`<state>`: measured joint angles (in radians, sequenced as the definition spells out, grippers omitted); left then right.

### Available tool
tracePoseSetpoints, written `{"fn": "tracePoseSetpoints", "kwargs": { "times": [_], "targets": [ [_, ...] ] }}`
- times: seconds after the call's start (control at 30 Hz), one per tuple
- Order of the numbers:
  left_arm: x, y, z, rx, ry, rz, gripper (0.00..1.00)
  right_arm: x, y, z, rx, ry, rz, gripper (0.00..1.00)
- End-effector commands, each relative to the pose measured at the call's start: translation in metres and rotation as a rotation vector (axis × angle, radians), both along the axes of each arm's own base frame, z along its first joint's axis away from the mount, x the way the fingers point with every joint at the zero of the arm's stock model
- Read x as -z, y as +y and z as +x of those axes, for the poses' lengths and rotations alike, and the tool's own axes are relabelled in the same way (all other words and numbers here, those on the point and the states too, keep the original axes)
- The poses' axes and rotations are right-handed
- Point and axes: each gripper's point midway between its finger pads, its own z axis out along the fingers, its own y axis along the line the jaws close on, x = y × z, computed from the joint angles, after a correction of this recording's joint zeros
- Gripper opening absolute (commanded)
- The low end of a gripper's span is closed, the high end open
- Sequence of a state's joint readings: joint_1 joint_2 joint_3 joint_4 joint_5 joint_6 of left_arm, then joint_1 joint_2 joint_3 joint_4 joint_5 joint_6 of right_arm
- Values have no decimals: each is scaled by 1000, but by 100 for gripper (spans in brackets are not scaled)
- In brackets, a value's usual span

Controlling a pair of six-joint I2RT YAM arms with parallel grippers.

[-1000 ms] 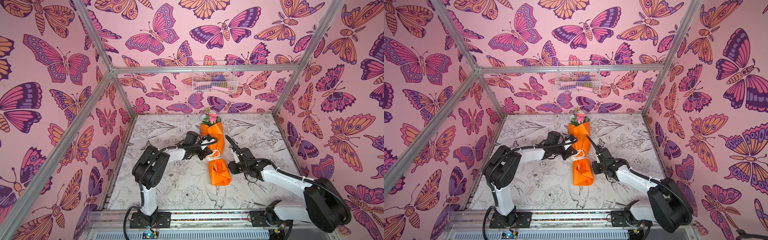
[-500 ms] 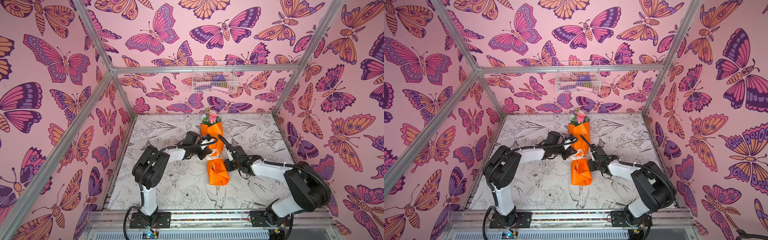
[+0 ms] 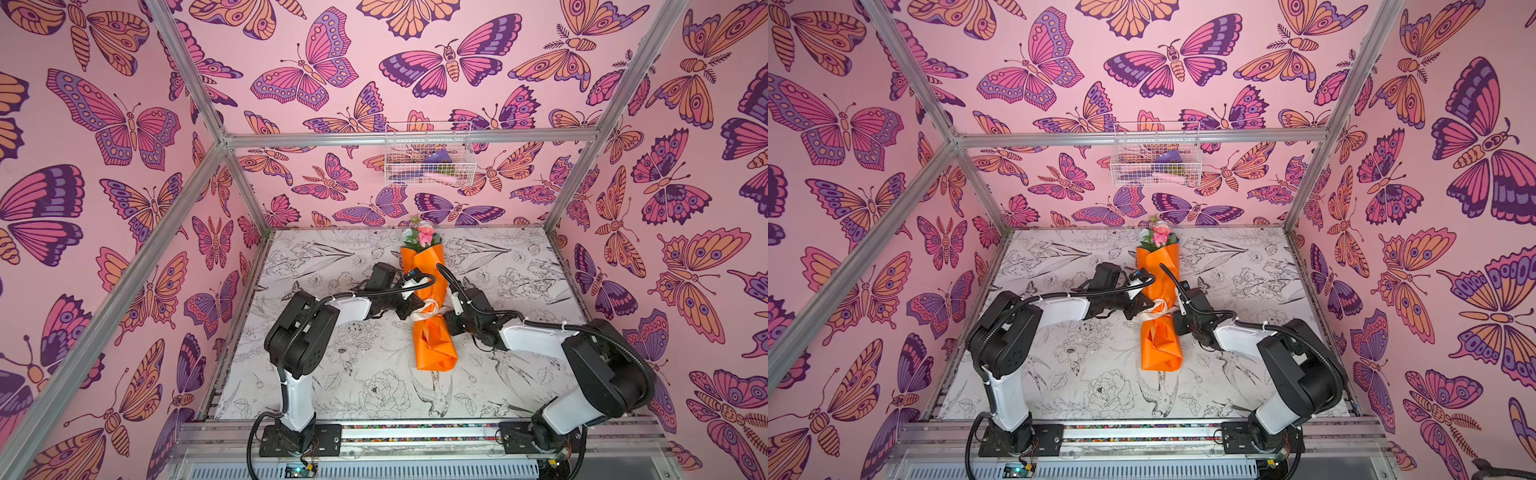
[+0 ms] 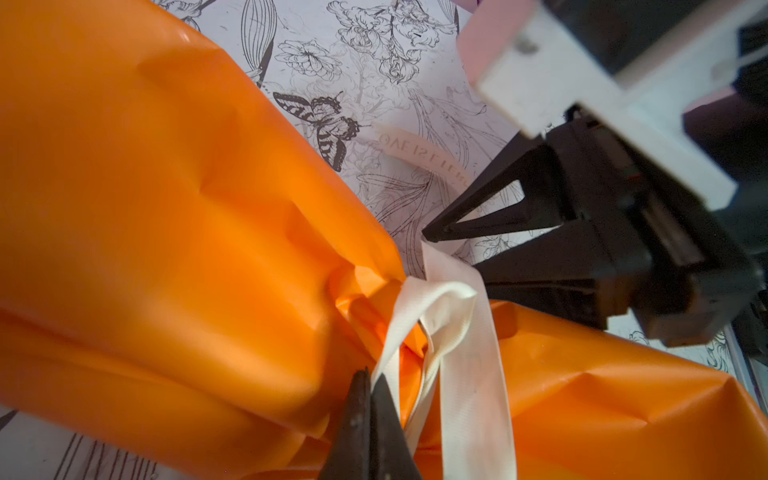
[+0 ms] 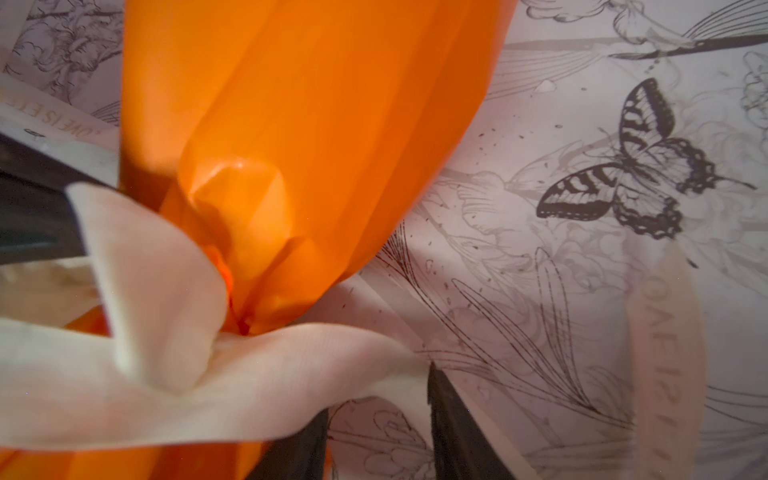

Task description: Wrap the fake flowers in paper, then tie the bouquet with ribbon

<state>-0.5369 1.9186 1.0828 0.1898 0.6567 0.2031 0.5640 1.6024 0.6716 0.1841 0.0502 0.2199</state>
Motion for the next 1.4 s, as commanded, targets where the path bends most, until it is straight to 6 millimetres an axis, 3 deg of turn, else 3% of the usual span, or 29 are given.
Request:
{"fn": "tracePoseSetpoints", "kwargs": {
  "times": [0.0,0.07,0.13,0.2,0.27,0.43,0.6,0.63,0.73,0.8,1.13,1.3,1.37],
  "targets": [
    [-8,-2,-1,17,-5,-25,0,0,10,6,-41,-22,4,41],
    [-7,-1,-2,15,-4,-22,0,-2,12,7,-45,-25,11,35],
    [-8,0,-2,8,-8,-19,0,-8,14,6,-51,-31,28,22],
    [-10,1,0,-5,-18,-14,0,-17,15,3,-53,-32,48,7],
    [-13,2,0,-16,-28,-12,0,-35,16,0,-54,-45,77,1],
    [-19,2,-1,-32,-45,-6,0,-63,17,-14,-63,-25,143,0],
    [-23,0,-3,-34,-57,-4,0,-73,23,-29,-84,22,210,0],
    [-23,-1,-4,-33,-57,-3,0,-73,23,-31,-89,29,213,0],
    [-21,-1,-5,-31,-51,-2,0,-58,13,-34,-52,52,171,17],
    [-20,-1,-4,-33,-47,-2,0,-47,11,-35,-44,78,150,21],
    [-13,-1,0,-68,-8,4,0,-27,43,-45,-109,142,171,23],
    [-6,2,-1,-92,11,17,0,-9,51,-49,-101,185,124,23],
    [-4,3,-2,-95,16,20,0,6,53,-53,-98,217,78,23]
  ]
}}
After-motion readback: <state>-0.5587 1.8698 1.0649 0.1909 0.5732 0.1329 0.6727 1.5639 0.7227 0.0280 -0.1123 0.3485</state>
